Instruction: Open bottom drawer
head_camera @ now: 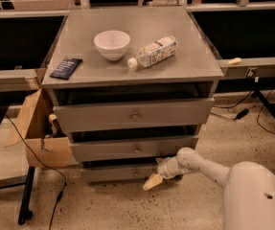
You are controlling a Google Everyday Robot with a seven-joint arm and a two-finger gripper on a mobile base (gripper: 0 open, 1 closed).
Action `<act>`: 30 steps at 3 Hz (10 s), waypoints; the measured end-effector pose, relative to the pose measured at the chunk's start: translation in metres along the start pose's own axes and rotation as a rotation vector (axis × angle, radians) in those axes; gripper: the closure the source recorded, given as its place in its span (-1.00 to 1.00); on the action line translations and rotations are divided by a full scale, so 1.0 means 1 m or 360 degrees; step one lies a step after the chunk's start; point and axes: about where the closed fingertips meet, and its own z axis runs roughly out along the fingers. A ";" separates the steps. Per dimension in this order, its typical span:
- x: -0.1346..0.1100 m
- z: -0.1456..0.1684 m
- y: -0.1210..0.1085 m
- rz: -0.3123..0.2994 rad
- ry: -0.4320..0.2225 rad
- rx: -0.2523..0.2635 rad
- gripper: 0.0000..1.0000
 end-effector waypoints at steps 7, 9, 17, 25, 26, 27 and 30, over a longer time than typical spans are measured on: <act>-0.003 0.067 -0.031 -0.0018 -0.0127 0.0080 -0.67; -0.002 0.067 -0.031 -0.0024 -0.0111 0.0076 0.24; 0.043 0.046 -0.022 -0.0047 0.0143 0.0122 -1.00; 0.085 0.022 -0.012 -0.0075 0.0396 0.0139 1.00; 0.085 0.024 -0.011 -0.0072 0.0397 0.0136 0.48; 0.084 0.024 -0.011 -0.0072 0.0397 0.0136 0.02; 0.078 0.011 -0.003 -0.0073 0.0368 0.0175 -1.00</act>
Offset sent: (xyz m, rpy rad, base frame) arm 0.0343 0.0112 -0.0182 0.1002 -0.0637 -0.0006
